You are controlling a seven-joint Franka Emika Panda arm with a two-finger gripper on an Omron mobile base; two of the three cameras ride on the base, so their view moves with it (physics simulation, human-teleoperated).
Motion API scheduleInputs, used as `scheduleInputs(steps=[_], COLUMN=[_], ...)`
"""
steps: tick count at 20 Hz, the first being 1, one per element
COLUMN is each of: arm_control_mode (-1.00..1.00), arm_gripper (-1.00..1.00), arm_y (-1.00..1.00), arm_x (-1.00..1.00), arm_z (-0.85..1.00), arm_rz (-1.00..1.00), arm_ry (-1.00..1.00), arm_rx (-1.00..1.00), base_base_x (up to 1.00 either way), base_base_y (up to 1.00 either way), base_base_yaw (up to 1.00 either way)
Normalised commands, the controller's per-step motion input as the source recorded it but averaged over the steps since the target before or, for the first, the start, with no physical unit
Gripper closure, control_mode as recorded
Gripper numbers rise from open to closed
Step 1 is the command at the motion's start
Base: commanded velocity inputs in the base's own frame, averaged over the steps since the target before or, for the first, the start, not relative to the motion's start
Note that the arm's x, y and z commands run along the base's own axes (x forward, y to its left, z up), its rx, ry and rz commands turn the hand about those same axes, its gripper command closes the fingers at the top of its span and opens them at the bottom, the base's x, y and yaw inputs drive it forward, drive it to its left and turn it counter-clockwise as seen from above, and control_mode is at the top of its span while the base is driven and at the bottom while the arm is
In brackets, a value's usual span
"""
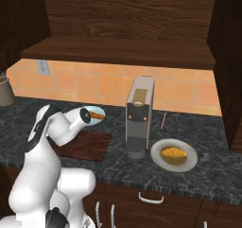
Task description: From the different types of pastries on the counter, select a croissant and place it on the cutting board. Then retrieve a jar of jam from the cabinet and place it alongside the croissant on the cutting board.
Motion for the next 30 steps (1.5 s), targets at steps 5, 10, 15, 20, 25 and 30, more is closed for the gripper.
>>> scheduleInputs(steps=[5,10,15,20,25,30], arm_control_mode=[-1.0,-1.0,-1.0,-1.0,-1.0,-1.0], arm_gripper=[1.0,1.0,1.0,1.0,1.0,1.0], arm_y=[0.0,0.0,0.0,0.11,0.12,0.05], arm_x=[0.03,0.0,0.04,0.47,0.24,0.21], arm_z=[-0.41,-0.47,-0.4,-0.23,-0.39,-0.37], arm_rz=[0.11,0.11,0.12,0.03,0.01,0.0], arm_ry=[0.1,0.03,-0.01,-0.19,-0.05,0.0], arm_rx=[0.04,0.0,0.0,0.0,0.0,0.0], base_base_x=[0.0,0.0,0.0,0.0,0.0,0.0], base_base_y=[0.0,0.0,0.0,0.0,0.0,0.0], base_base_yaw=[0.0,0.0,0.0,0.0,0.0,0.0])
